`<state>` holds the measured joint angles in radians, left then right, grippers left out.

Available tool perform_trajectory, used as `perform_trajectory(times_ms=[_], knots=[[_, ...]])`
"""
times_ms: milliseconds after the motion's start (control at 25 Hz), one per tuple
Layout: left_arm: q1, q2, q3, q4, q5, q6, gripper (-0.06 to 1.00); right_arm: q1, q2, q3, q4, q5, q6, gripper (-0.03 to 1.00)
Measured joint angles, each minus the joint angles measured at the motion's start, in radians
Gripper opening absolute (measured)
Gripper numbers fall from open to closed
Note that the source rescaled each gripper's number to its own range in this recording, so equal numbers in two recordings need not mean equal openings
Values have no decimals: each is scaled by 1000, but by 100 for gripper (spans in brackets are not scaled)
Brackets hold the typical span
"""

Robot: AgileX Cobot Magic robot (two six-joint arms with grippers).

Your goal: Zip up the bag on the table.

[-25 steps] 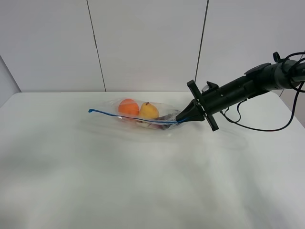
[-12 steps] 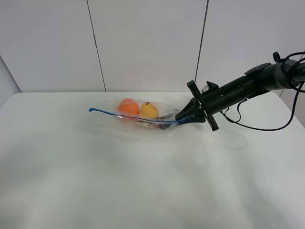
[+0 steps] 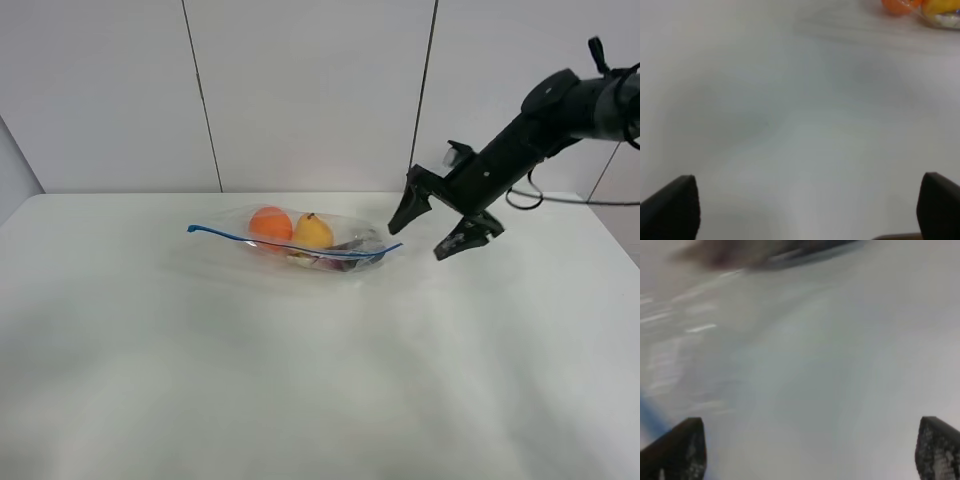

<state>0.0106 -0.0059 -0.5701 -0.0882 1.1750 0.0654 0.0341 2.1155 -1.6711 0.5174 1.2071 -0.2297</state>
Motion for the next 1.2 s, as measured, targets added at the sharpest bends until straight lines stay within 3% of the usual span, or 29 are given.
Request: perform_trajectory(times_ms=[160,280,640,1200], knots=[[0,0,0,0,0,0,100,0,0,-104,-355,0,125,93],[0,0,0,0,0,0,100,-9,-1,-127,-477,1,153,93],[0,0,0,0,0,0,100,-81,-92,-52,-490,1,166,93],[0,0,0,0,0,0,100,-78,-610,602,-450,1,157,93]])
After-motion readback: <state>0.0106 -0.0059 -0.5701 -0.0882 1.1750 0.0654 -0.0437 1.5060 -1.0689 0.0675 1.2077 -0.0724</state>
